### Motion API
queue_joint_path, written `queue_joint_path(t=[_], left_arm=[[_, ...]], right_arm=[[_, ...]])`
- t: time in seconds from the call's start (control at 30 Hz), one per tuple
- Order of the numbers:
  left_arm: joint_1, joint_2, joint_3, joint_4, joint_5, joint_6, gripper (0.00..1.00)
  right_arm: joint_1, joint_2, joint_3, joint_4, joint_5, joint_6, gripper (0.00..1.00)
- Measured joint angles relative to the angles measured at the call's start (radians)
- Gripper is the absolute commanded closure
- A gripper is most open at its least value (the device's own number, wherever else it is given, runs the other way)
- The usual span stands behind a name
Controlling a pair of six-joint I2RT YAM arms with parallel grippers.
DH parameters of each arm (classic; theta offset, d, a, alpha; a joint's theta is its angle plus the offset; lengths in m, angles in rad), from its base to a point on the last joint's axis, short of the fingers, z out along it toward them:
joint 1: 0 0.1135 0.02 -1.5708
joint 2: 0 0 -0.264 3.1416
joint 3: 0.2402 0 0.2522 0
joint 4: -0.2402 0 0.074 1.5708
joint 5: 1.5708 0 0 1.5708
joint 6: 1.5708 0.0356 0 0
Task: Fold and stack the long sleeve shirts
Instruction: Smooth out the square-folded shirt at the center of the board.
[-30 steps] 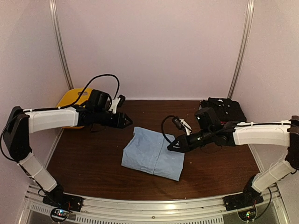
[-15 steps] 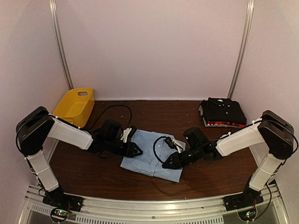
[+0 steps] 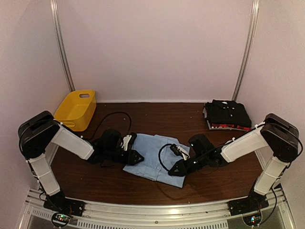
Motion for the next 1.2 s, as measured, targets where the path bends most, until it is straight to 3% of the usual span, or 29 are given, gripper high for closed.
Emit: queue_joint_path(t=[0.2, 0.37, 0.73, 1.2], left_arm=[[-0.002, -0.123, 0.018, -0.085, -0.049, 0.055, 0.56], [-0.002, -0.151, 0.144, -0.115, -0.068, 0.11, 0.55], [0.017, 0.129, 0.47, -0.166, -0.017, 0.116, 0.56], [0.096, 0.338, 0.476, -0.065, 0.044, 0.055, 0.55]], right_arm=[[0.0, -0.163, 0.012, -0.121, 0.05, -0.027, 0.79], [-0.027, -0.193, 0.086, -0.148, 0.086, -0.047, 0.79], [-0.185, -0.018, 0.144, -0.042, 0.089, -0.028, 0.79], [-0.273, 0.137, 0.063, 0.207, -0.014, 0.032, 0.8]])
